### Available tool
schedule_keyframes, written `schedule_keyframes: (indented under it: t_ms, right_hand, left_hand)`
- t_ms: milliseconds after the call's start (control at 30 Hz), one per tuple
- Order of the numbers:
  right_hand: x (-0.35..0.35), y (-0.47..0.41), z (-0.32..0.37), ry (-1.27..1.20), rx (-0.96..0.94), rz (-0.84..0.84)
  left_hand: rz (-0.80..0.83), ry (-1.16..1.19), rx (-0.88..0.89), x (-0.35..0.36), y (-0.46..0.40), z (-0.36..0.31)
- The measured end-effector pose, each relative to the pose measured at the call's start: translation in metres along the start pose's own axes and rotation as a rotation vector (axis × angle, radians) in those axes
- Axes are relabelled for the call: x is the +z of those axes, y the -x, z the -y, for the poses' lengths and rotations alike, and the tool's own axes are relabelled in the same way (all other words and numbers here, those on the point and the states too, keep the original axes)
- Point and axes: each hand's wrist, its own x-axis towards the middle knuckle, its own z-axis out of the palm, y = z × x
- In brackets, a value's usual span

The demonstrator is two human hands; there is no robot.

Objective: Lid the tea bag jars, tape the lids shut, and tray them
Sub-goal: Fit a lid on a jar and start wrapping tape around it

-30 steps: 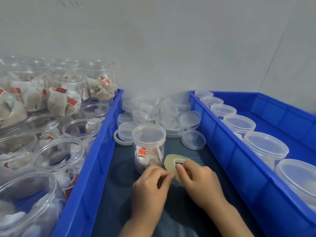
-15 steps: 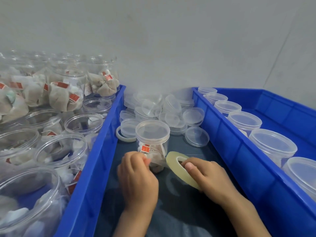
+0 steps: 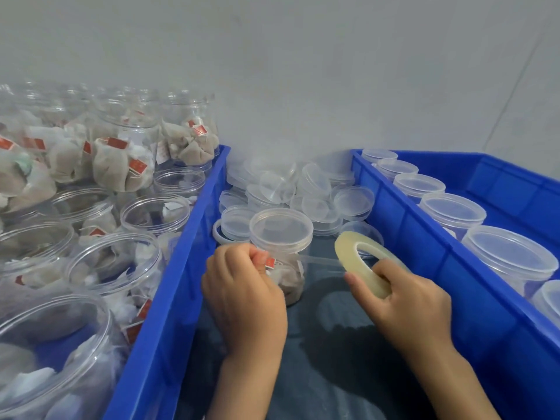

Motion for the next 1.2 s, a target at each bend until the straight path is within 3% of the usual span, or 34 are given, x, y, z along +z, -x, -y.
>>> schedule_keyframes:
  t_ms: [200,333,633,867,933,1100,1200]
  right_hand:
    - [0.01,0.0,-0.006,0.025,-0.065,-0.235]
    - [0.017,-0.004,-0.006,0.043,-0.092,-0.342]
    - [0.03,-0.011,-0.009,0.095,-0.118,-0.445]
    - [0.033,-0.011,-0.01,0.076,-0.115,-0.441]
    - [0.033,-0.011,-0.009,0.073,-0.106,-0.438]
    - [0.033,-0.009,-0.008,0.051,-0.074,-0.404]
    - [0.033,-0.007,-0.006,0.05,-0.081,-0.384]
  left_hand:
    - [0.054,0.007,0.115,0.002,-0.001,0.01]
    - [0.066,0.035,0.1,0.004,0.002,0.014]
    - [0.132,0.019,-0.028,0.015,0.001,0.016]
    - [0.102,0.081,-0.012,0.015,-0.002,0.018]
    - [0.098,0.153,-0.065,0.015,-0.001,0.02]
    - [0.1,0.482,-0.397,0.019,-0.002,0.025]
    - [0.182,0.514,-0.407,0.023,0.002,0.027]
